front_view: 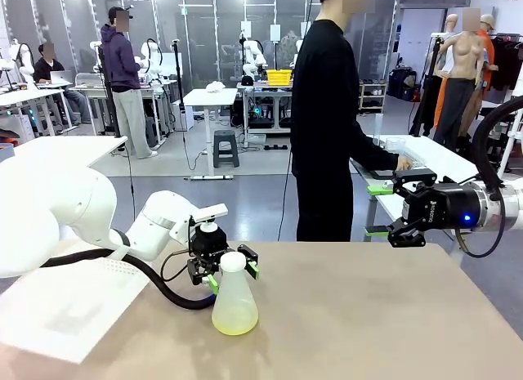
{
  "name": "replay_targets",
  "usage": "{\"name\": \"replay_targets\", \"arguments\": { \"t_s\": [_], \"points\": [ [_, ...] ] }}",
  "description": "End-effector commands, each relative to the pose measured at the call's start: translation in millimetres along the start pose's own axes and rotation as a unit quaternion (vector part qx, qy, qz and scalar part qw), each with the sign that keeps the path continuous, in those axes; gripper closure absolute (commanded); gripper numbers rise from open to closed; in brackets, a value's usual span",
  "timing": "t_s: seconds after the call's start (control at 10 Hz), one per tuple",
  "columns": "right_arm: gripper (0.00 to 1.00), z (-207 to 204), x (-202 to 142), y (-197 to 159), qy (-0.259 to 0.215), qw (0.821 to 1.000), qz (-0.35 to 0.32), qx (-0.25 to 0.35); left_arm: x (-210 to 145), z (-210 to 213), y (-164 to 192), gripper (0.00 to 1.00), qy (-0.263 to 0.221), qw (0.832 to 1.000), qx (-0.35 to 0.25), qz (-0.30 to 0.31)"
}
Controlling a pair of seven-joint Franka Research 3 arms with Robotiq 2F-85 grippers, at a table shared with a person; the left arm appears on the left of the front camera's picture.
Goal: Prepare the solutions needed for the experiment.
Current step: When the human places the Big flask in the center of the table, pick up the Big flask and place it in the left Organizing basket.
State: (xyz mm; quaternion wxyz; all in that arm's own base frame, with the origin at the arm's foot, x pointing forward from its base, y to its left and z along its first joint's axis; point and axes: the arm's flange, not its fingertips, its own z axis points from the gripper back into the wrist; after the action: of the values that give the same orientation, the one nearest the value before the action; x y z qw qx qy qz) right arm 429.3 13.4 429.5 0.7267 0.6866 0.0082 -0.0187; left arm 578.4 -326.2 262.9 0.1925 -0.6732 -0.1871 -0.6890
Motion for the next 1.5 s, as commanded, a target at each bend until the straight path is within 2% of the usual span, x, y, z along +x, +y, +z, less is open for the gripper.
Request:
{"name": "replay_targets", "arguments": {
  "t_s": [0.0, 0.4, 0.6, 0.7, 1.2, 1.3, 1.4],
  "points": [
    [0.17, 0, -1, 0, 0.001, 1.000, 0.001, 0.000, -1, -12, -11, 0.00, 0.013, 1.000, 0.001, 0.008],
    [0.17, 0, -1, 0, 0.001, 1.000, 0.001, 0.000, -7, -9, -7, 0.00, -0.009, 1.000, -0.021, 0.014],
    [0.17, 0, -1, 0, 0.001, 1.000, 0.001, 0.000, -8, -9, -5, 0.00, -0.003, 0.999, -0.027, 0.020],
    [0.17, 0, -1, 0, 0.001, 1.000, 0.001, 0.000, -8, -10, -4, 0.06, -0.005, 0.999, -0.031, 0.027],
    [0.17, 0, -1, 0, 0.001, 1.000, 0.001, 0.000, -7, -2, 11, 0.54, -0.017, 1.000, -0.010, 0.024],
    [0.17, 0, -1, 0, 0.001, 1.000, 0.001, 0.000, -7, -2, 13, 0.46, -0.018, 0.999, -0.012, 0.027],
    [0.17, 0, -1, 0, 0.001, 1.000, 0.001, 0.000, -9, 0, 15, 0.73, -0.028, 0.999, -0.009, 0.030]
  ]
}}
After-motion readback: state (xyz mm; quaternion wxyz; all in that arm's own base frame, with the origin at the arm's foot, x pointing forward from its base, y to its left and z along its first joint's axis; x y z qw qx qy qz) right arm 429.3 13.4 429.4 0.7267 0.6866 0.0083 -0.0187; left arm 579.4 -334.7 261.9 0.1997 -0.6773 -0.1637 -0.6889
